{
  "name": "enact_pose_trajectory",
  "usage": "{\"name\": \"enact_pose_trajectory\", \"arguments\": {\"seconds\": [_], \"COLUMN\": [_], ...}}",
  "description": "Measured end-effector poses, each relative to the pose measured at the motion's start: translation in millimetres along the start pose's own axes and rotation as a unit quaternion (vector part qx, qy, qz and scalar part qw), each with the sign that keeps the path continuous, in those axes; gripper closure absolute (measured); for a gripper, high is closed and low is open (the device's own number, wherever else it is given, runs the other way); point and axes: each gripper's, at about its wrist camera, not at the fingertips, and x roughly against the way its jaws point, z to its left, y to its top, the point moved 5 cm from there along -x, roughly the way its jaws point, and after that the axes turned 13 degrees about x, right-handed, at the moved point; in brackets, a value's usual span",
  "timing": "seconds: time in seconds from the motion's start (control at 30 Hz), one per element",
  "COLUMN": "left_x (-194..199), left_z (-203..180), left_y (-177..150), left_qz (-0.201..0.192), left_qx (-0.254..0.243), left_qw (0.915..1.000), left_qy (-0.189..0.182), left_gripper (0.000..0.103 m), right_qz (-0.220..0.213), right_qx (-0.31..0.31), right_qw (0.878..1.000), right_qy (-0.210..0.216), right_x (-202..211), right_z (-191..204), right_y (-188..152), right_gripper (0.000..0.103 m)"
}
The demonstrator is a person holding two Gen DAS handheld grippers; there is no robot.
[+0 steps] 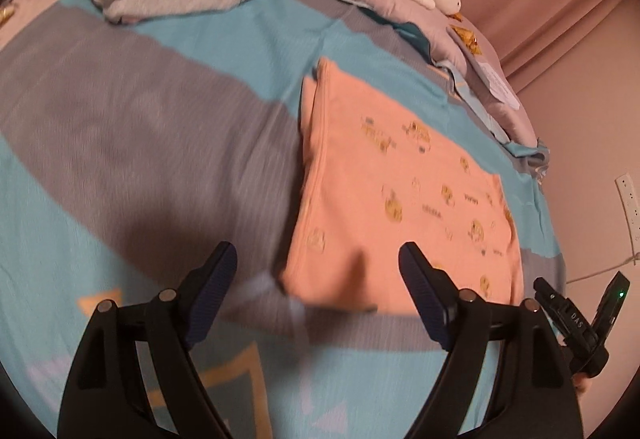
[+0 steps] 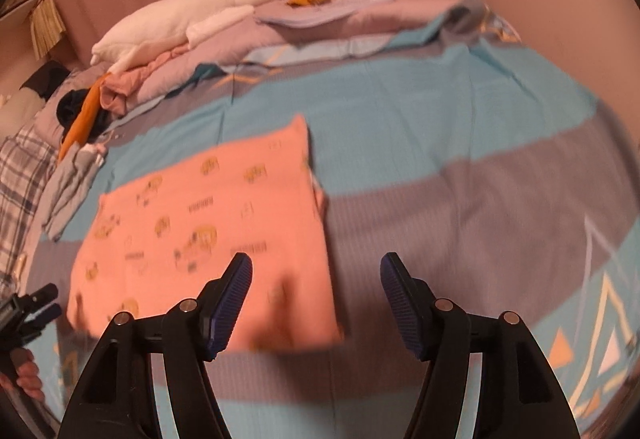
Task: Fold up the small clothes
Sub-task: 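Open both grippers and lift them off the folded garment, then close the right gripper on the folded garment's side edge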
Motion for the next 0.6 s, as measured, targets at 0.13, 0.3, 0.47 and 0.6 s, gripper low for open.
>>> {"name": "enact_pose_trajectory", "arguments": {"seconds": [0.13,0.3,0.47,0.6], "left_x": [-2.9,-11.6,-22.6,-33.4], "left_z": [4.0,0.0,-6.3,-10.5], "left_y": [-12.2,-20.4,-19.3,-12.6], "left_qz": [0.005,0.022,0.023,0.019], "left_qx": [0.000,0.006,0.010,0.014], "left_qw": [1.0000,0.9993,0.9985,0.9986], "left_qy": [-0.001,-0.029,-0.049,-0.048], "left_gripper": [0.021,0.028,0.037,0.045], "right_qz": [0.017,0.030,0.033,0.023], "right_qx": [-0.022,-0.040,-0.062,-0.086], "right_qw": [0.999,0.998,0.994,0.990], "right_qy": [0.021,0.041,0.087,0.112], "right_x": [-2.3,-10.3,-22.5,-33.8], "right_z": [2.1,4.5,11.8,14.6], "right_y": [-24.9,-38.2,-41.3,-37.3], "right_gripper": [0.037,0.037,0.037,0.041]}}
